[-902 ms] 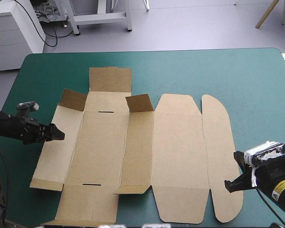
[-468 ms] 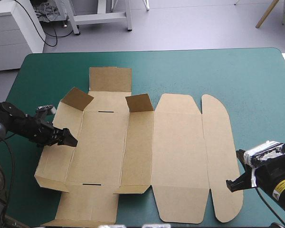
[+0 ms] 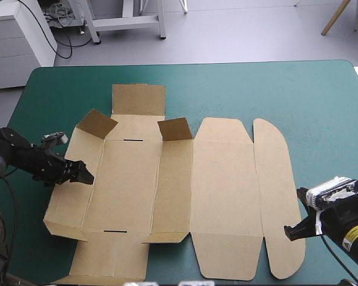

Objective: Fold the box

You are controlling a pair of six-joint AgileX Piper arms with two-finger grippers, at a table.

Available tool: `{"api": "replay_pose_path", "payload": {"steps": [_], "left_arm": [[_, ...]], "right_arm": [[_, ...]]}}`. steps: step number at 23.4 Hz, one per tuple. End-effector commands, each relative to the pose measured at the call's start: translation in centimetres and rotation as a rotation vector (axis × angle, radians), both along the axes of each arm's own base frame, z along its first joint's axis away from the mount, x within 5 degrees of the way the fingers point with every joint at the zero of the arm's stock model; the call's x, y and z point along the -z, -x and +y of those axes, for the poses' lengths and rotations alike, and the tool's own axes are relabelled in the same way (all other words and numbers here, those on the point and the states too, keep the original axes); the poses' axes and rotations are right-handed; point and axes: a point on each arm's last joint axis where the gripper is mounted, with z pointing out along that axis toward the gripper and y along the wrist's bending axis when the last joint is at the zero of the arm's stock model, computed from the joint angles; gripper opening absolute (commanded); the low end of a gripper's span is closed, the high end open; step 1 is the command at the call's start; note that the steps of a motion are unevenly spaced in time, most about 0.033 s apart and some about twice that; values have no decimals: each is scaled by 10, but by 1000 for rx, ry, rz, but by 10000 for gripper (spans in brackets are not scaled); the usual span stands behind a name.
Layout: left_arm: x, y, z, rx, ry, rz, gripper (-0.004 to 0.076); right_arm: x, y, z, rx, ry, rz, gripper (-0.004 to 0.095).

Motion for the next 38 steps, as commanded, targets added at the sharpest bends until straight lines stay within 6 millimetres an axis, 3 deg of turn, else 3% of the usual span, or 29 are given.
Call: {"api": "replay_pose_path", "payload": {"steps": [1,5,12,13,17,22,25,31,33,38], "left_arm": [[-26,10,-9,18,54,-5,459],[-26,10,-9,-9,57,10,361],[-11,19,-16,22,41,81,13],[-10,19,-17,42,22,89,-8],[-18,13,-27,100,-21,60,-10],[-41,-1,-24,112,-89,-22,-10],[-61,-12,-36,253,-211,-112,-10],[-115,-57,-101,603,-698,-408,-10],[-123,-73,-124,689,-792,-485,-10],[-125,-100,-160,799,-977,-618,-10]], "right_arm": [[-14,-2,0,-7,-7,-89,-14],[-14,-3,0,-7,-7,-94,-14],[-15,-3,0,-6,-2,-103,-14],[-15,-3,0,-6,-1,-105,-14],[-15,-3,0,-7,0,-112,-14],[-15,-3,0,-7,0,-112,-14],[-15,-3,0,-7,0,-112,-14],[-15,-3,0,-5,3,-106,-14],[-15,-3,0,-5,3,-105,-14],[-15,-3,0,-5,3,-105,-14]]}}
